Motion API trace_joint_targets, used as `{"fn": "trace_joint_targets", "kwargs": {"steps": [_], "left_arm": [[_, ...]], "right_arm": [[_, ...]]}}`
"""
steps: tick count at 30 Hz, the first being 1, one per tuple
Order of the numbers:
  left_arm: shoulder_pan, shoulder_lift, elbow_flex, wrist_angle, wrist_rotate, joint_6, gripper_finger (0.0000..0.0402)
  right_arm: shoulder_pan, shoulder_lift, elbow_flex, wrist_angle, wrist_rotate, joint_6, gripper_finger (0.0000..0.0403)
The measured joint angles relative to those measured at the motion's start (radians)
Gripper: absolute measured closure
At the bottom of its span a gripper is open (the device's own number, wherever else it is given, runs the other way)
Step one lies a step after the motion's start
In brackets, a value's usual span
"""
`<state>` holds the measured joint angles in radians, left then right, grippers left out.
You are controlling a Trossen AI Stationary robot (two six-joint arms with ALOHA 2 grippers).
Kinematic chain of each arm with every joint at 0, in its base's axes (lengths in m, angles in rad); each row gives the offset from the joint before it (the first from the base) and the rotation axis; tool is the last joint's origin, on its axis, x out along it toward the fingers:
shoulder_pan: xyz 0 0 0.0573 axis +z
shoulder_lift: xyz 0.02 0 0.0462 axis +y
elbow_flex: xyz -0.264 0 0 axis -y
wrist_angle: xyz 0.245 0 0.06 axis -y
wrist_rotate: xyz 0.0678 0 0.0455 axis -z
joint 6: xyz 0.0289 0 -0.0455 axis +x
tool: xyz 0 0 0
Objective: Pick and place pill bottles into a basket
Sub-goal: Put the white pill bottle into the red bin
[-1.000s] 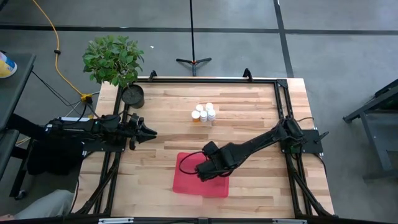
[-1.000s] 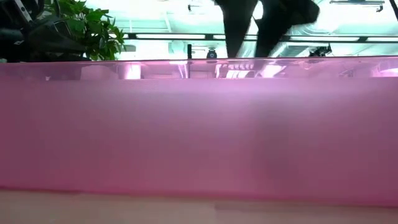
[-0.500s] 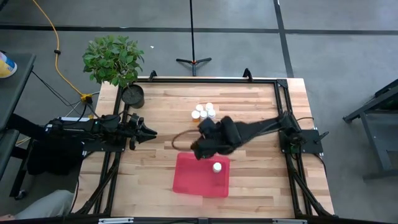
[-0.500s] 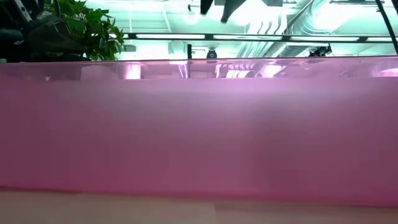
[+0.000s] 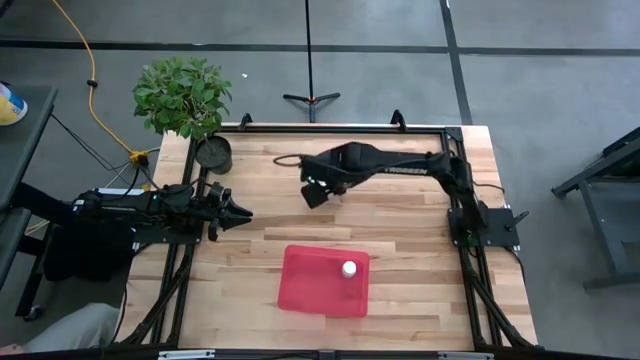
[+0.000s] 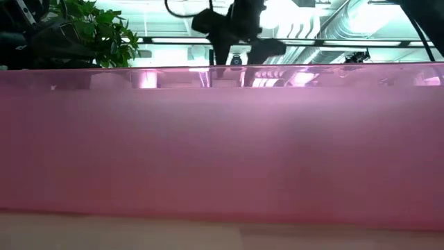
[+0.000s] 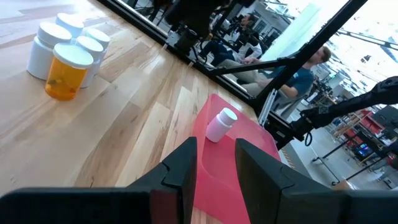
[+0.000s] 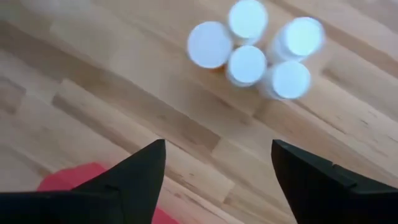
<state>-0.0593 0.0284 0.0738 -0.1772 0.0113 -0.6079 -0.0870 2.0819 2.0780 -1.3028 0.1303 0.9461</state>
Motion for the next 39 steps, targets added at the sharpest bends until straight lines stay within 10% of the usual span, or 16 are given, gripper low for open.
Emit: {"fn": "trace_joint_targets", "kwargs": {"steps": [14, 39], "left_arm": [[0.000, 0.000, 0.000, 0.000, 0.000, 0.000, 0.0257], [0.000, 0.000, 0.000, 0.000, 0.000, 0.000, 0.0257]], "right_arm": [[-0.135, 0.001, -0.131, 0.037, -0.011, -0.192, 0.0026], [-0.213, 0.009, -0.131, 0.011, -0.035, -0.124, 0.0022]]}}
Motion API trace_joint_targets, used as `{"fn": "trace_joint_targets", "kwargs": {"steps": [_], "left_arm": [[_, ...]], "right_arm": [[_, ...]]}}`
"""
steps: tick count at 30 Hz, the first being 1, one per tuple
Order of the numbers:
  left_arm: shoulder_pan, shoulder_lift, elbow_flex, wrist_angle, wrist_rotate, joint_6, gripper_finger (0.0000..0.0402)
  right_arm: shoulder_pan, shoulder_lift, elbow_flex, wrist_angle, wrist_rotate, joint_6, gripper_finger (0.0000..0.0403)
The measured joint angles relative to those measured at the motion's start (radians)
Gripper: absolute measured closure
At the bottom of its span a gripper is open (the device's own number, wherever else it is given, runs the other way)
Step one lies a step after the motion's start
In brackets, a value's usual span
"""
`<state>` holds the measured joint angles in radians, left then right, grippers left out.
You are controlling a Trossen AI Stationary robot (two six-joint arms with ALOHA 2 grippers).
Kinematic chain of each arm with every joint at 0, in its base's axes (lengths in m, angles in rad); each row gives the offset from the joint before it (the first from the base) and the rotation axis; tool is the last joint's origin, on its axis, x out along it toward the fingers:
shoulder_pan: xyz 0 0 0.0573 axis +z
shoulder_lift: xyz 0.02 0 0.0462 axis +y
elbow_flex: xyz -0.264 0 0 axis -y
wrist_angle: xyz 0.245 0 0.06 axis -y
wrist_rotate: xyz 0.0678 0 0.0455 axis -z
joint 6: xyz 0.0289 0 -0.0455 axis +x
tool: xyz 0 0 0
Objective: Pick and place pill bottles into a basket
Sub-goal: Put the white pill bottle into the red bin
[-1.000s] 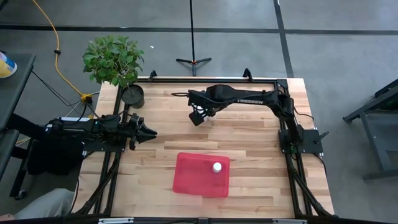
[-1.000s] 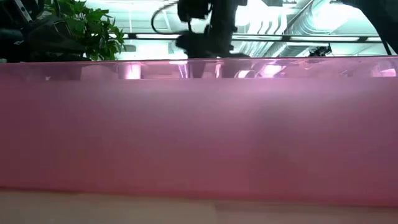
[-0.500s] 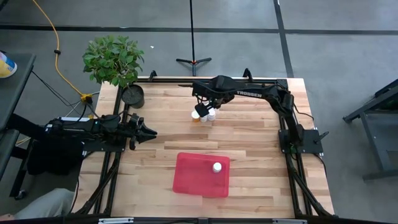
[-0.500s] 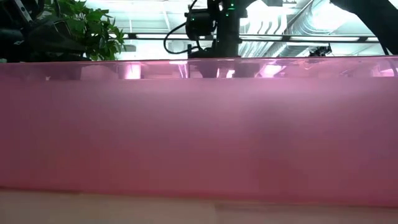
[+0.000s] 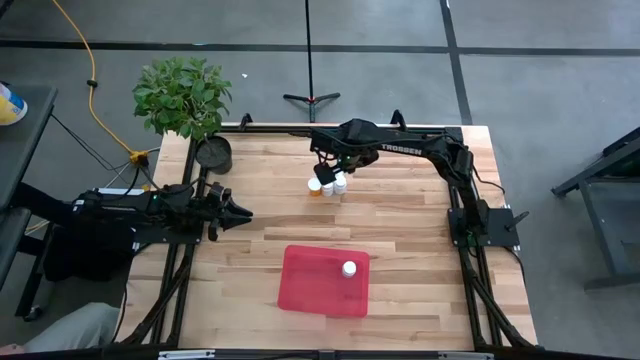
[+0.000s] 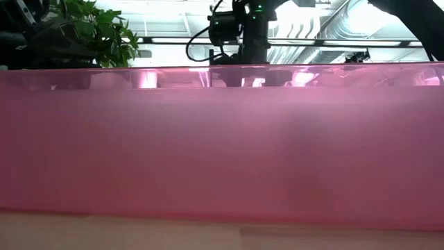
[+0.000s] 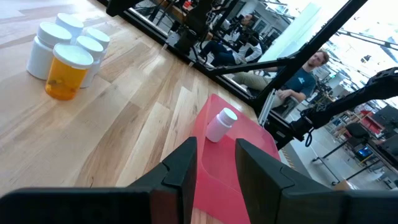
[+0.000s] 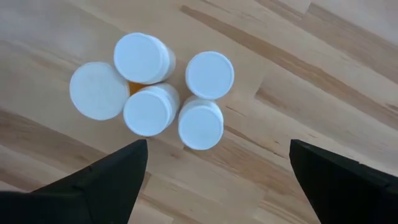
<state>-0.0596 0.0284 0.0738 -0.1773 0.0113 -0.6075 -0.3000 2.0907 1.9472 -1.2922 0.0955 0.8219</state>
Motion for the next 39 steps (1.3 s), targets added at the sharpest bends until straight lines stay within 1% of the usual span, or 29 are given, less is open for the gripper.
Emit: {"fn": "trace_joint_targets", "kwargs": {"steps": [7, 12, 18, 24, 32, 39], "left_arm": [[0.000, 0.000, 0.000, 0.000, 0.000, 0.000, 0.0257], [0.000, 0.000, 0.000, 0.000, 0.000, 0.000, 0.0257], [0.000, 0.000, 0.000, 0.000, 0.000, 0.000, 0.0257], [0.000, 0.000, 0.000, 0.000, 0.001, 0.000, 0.0257], [0.000, 0.000, 0.000, 0.000, 0.005, 0.000, 0.0257], [0.000, 0.000, 0.000, 0.000, 0.006, 0.000, 0.0257]], "right_arm": [[-0.003, 0.004, 0.000, -0.005, -0.007, 0.033, 0.0022], [-0.003, 0.050, 0.000, -0.021, -0.070, 0.036, 0.0022], [-0.001, 0.101, 0.000, -0.019, -0.104, 0.028, 0.0022], [0.000, 0.135, 0.000, -0.014, -0.113, 0.008, 0.0022], [-0.017, 0.144, 0.000, -0.008, -0.117, -0.015, 0.0024], [-0.048, 0.144, 0.000, -0.008, -0.131, -0.019, 0.0042]]}}
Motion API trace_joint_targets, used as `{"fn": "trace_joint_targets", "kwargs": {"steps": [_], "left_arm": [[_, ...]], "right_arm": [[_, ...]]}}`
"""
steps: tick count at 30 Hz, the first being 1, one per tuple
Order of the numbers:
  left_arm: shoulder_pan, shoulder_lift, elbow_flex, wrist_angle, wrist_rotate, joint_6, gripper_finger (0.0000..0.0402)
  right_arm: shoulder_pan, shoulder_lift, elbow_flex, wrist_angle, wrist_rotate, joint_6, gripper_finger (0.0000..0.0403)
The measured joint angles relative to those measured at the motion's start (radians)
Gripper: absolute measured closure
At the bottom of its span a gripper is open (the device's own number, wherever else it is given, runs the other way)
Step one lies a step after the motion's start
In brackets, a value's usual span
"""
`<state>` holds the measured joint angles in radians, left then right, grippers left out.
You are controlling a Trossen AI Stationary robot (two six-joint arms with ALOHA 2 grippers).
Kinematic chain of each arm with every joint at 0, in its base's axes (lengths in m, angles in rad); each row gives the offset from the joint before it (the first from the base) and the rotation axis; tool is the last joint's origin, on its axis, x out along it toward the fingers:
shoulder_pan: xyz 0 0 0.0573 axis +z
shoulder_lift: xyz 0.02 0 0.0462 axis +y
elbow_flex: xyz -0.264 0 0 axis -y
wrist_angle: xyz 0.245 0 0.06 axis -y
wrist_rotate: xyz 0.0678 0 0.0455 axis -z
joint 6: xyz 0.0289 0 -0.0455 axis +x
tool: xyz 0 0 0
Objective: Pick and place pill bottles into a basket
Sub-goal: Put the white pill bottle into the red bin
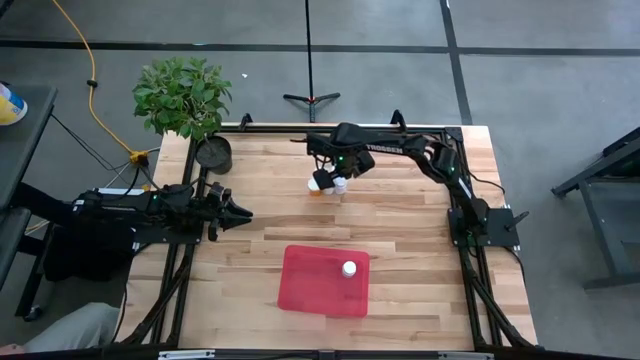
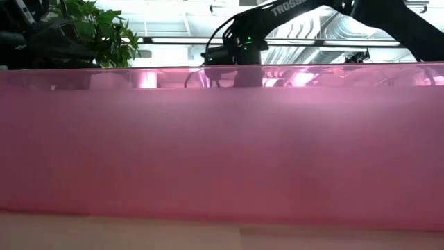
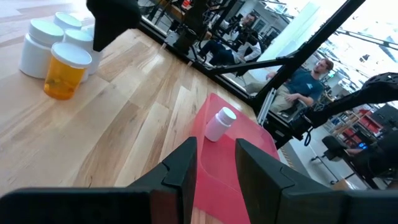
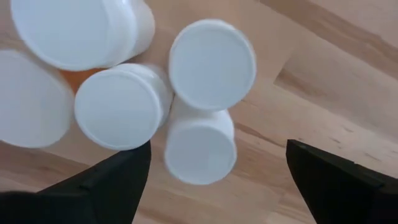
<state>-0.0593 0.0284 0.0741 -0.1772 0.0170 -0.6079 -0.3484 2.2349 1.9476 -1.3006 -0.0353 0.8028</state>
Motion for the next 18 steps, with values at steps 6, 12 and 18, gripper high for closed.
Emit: {"fn": "trace_joint_targets", "kwargs": {"steps": [6, 12, 18], "left_arm": [[0.000, 0.000, 0.000, 0.000, 0.001, 0.000, 0.0257], [0.000, 0.000, 0.000, 0.000, 0.001, 0.000, 0.0257], [0.000, 0.000, 0.000, 0.000, 0.002, 0.000, 0.0257]], "right_arm": [[-0.014, 0.000, 0.000, 0.000, -0.005, -0.003, 0.0060], [-0.013, 0.000, 0.000, 0.000, -0.028, -0.015, 0.0079], [-0.010, 0.000, 0.000, 0.000, -0.042, -0.018, 0.0098]]}}
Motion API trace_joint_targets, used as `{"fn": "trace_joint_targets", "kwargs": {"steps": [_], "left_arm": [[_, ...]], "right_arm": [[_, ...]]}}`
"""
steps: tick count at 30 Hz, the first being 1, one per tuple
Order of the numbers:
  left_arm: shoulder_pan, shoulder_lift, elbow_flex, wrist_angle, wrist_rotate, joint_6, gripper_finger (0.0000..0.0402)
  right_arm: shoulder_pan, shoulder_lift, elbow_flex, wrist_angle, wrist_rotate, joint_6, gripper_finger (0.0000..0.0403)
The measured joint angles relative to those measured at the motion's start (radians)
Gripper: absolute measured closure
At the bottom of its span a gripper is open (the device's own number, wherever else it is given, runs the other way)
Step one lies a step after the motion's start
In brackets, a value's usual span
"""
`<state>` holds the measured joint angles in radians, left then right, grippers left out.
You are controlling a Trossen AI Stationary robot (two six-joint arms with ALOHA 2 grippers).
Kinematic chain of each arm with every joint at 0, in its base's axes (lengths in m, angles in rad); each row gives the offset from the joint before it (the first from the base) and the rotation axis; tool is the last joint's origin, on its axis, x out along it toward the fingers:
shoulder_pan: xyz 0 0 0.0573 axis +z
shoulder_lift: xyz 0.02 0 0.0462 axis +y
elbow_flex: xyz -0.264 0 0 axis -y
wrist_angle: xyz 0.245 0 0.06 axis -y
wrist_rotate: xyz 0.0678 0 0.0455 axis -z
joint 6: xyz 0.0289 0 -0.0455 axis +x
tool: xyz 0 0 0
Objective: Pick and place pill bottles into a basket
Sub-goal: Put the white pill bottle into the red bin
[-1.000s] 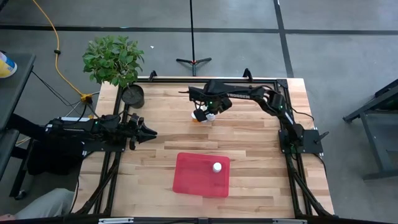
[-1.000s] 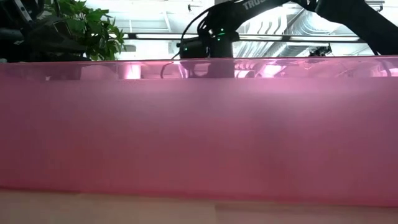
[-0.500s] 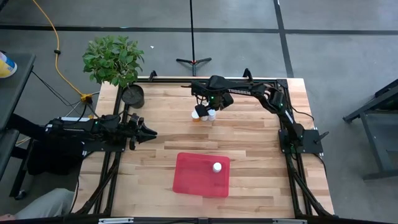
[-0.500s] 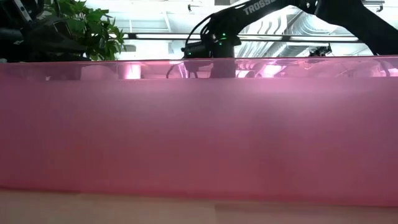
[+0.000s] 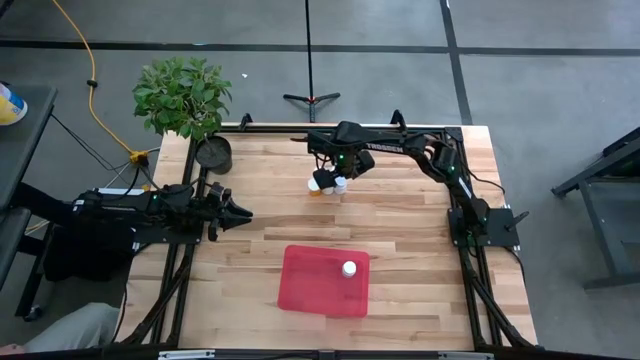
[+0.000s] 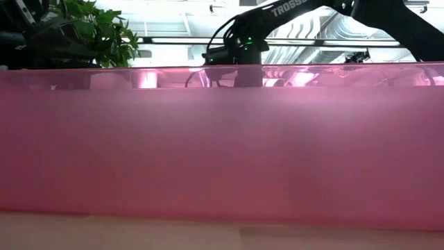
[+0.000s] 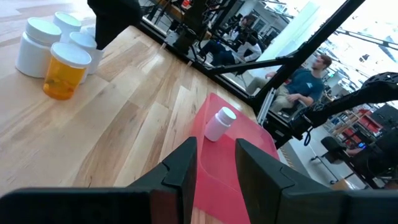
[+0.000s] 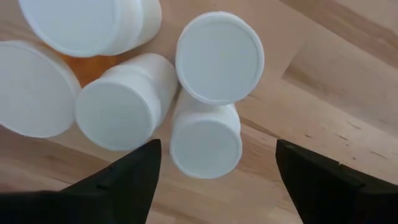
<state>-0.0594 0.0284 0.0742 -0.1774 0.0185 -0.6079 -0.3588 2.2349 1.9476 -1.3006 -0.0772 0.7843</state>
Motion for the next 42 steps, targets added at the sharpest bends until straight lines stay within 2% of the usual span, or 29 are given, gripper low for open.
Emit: {"fn": "trace_joint_targets", "kwargs": {"steps": [9, 25, 28, 34, 39, 42], "left_arm": [[0.000, 0.000, 0.000, 0.000, 0.000, -0.003, 0.0257], [0.000, 0.000, 0.000, 0.000, 0.000, -0.003, 0.0257], [0.000, 0.000, 0.000, 0.000, 0.000, -0.003, 0.0257], [0.000, 0.000, 0.000, 0.000, 0.000, -0.004, 0.0257], [0.000, 0.000, 0.000, 0.000, 0.000, -0.004, 0.0257], [0.000, 0.000, 0.000, 0.000, 0.001, -0.004, 0.0257]], "right_arm": [[0.000, 0.000, 0.000, 0.000, -0.001, 0.000, 0.0141], [0.000, -0.001, 0.000, 0.022, -0.002, 0.000, 0.0256], [0.000, -0.002, 0.000, 0.023, -0.002, 0.000, 0.0258], [0.000, -0.002, 0.000, 0.022, -0.008, -0.007, 0.0233], [0.001, -0.002, 0.000, 0.023, -0.009, -0.008, 0.0261], [0.001, -0.002, 0.000, 0.022, -0.008, -0.010, 0.0262]]}}
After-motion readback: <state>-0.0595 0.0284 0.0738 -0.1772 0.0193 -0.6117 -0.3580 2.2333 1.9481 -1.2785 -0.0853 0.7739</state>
